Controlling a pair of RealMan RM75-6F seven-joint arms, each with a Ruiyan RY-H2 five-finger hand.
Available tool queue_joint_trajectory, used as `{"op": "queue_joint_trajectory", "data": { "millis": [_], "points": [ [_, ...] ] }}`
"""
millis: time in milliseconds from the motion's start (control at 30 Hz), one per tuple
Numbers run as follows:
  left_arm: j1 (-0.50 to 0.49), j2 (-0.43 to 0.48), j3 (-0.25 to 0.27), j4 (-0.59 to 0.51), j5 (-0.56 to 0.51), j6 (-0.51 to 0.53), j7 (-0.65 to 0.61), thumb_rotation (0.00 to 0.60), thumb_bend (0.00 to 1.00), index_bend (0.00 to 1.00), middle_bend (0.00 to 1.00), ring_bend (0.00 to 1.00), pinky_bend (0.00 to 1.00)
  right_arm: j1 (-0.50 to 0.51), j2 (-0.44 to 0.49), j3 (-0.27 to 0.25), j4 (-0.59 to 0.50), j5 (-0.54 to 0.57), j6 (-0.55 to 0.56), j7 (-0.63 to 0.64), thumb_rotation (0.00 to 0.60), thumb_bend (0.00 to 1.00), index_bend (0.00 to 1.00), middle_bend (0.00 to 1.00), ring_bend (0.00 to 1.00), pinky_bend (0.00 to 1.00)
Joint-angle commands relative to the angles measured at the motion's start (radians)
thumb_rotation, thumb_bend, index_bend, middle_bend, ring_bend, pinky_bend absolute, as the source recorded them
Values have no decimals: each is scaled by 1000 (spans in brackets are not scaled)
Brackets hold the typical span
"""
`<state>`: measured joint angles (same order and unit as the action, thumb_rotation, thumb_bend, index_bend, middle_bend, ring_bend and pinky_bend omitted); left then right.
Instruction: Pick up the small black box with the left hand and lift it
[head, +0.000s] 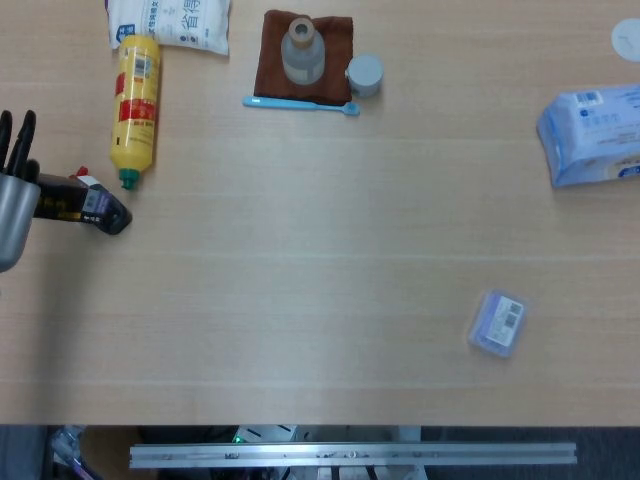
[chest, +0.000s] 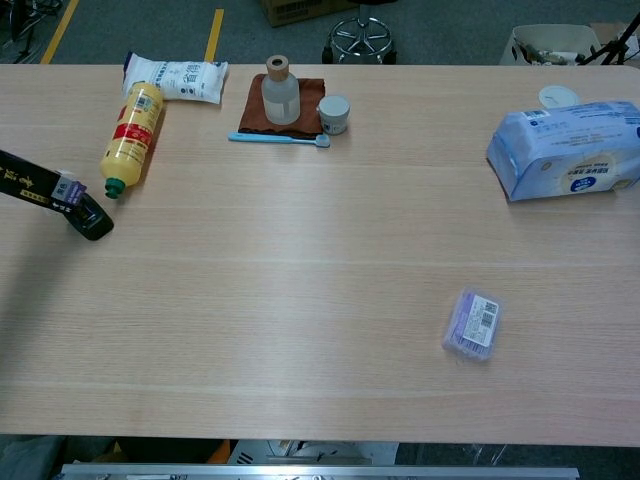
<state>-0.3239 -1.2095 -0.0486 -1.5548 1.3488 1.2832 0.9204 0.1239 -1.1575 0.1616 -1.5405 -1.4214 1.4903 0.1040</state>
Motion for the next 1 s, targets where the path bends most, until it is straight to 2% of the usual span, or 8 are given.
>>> {"op": "queue_joint_trajectory", "data": {
  "millis": [33, 200, 433, 633, 867, 1000],
  "points": [
    [9, 44, -23, -93, -105, -62, -96, 600, 358, 505, 0, 0, 57, 0, 0, 0, -1, 0, 0, 0, 600, 416, 407, 285, 240, 358],
    [7, 108, -42, -185, -248, -159, -244, 600, 358, 505, 0, 0, 57, -1, 1, 1, -3, 0, 2, 3, 600, 416, 406, 285, 240, 358],
    [-13, 190, -35, -244, -366, -322, -432, 600, 358, 471, 0, 0, 57, 0, 1, 1, -4, 0, 0, 1, 600, 416, 406, 285, 240, 358],
    [-34, 221, -8, -228, -355, -419, -535, 600, 358, 355, 0, 0, 54, 0, 1, 1, -6, 0, -1, 0, 600, 416, 406, 285, 240, 358],
    [-39, 222, 11, -213, -306, -428, -607, 600, 358, 182, 0, 0, 52, 0, 1, 1, -7, 1, 0, -2, 600, 416, 406, 285, 240, 358],
    [-38, 222, 14, -207, -282, -417, -651, 600, 358, 148, 0, 0, 53, -2, 2, 1, -7, 1, 2, -2, 600, 416, 406, 285, 240, 358]
  ]
}}
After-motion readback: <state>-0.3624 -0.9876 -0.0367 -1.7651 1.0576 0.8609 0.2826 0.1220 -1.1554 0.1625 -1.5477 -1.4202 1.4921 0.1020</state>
